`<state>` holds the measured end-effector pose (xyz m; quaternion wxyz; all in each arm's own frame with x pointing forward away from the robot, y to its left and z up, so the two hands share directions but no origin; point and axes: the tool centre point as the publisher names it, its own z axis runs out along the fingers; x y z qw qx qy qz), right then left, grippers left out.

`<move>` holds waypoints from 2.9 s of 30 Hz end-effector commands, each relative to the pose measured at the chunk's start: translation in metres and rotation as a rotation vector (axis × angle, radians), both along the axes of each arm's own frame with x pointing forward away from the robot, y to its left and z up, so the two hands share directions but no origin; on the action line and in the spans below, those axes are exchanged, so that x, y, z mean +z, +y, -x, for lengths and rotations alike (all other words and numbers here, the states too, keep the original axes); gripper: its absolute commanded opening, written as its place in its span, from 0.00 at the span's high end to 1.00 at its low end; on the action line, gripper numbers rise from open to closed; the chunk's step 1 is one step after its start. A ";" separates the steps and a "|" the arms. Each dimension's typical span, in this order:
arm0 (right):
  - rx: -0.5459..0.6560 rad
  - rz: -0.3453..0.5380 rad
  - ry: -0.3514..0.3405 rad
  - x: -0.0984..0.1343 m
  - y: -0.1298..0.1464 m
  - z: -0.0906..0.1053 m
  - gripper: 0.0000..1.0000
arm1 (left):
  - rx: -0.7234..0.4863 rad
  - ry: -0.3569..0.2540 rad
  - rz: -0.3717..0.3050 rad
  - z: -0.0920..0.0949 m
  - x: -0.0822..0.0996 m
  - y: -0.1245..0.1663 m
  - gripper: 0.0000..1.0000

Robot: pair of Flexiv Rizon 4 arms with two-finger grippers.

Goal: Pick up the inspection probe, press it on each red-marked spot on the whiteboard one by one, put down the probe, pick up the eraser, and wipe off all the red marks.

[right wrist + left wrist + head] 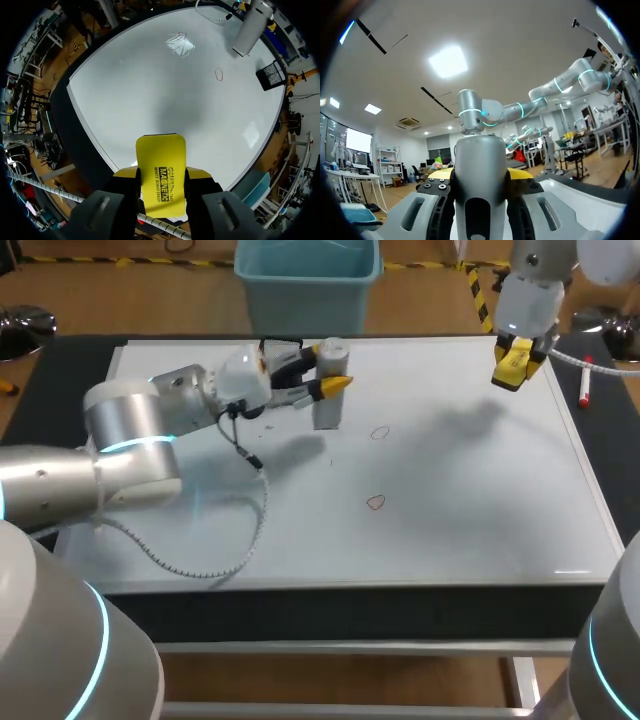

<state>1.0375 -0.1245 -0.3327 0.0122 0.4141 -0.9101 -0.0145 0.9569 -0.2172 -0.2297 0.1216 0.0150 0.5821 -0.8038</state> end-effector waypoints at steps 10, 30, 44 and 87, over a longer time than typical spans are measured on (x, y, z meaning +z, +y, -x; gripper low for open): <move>0.002 0.003 0.000 0.001 -0.001 0.000 1.00 | 0.137 0.022 0.052 0.025 0.007 0.075 1.00; 0.002 0.003 0.000 0.001 -0.001 0.000 1.00 | 0.114 0.059 0.092 0.014 0.006 0.098 1.00; 0.238 0.032 0.036 0.016 0.058 0.041 1.00 | 0.114 0.059 0.092 0.014 0.006 0.098 1.00; 0.788 -0.039 -0.009 -0.045 0.241 0.095 1.00 | 0.114 0.059 0.092 0.014 0.006 0.098 1.00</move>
